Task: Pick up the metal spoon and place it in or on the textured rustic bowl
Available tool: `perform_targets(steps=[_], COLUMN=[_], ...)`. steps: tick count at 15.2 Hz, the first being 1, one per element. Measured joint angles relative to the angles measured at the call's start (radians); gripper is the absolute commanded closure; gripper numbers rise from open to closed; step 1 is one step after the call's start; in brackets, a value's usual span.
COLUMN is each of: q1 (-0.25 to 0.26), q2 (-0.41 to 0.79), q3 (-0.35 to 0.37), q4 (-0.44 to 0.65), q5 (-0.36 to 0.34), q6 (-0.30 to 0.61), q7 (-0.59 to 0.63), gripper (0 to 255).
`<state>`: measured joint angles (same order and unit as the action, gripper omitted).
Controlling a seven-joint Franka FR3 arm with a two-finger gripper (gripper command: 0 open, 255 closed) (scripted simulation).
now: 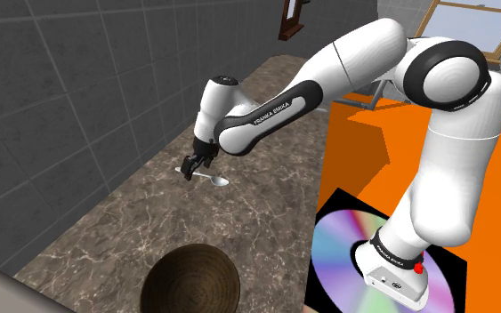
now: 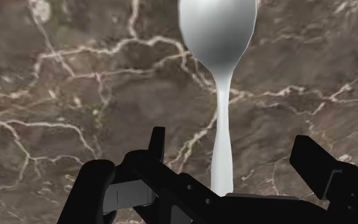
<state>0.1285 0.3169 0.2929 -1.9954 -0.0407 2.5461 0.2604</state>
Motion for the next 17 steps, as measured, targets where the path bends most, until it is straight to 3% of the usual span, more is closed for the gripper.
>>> perform_targets(steps=[2, 3, 17], q1=[0.0, 0.0, -0.004], q2=[0.0, 0.0, -0.027], q3=[0.0, 0.0, 0.005], q4=[0.0, 0.0, 0.006], q5=[0.0, 0.0, 0.01], q6=[0.001, 0.001, -0.032], q7=[0.0, 0.0, -0.004], gripper=[0, 255, 255])
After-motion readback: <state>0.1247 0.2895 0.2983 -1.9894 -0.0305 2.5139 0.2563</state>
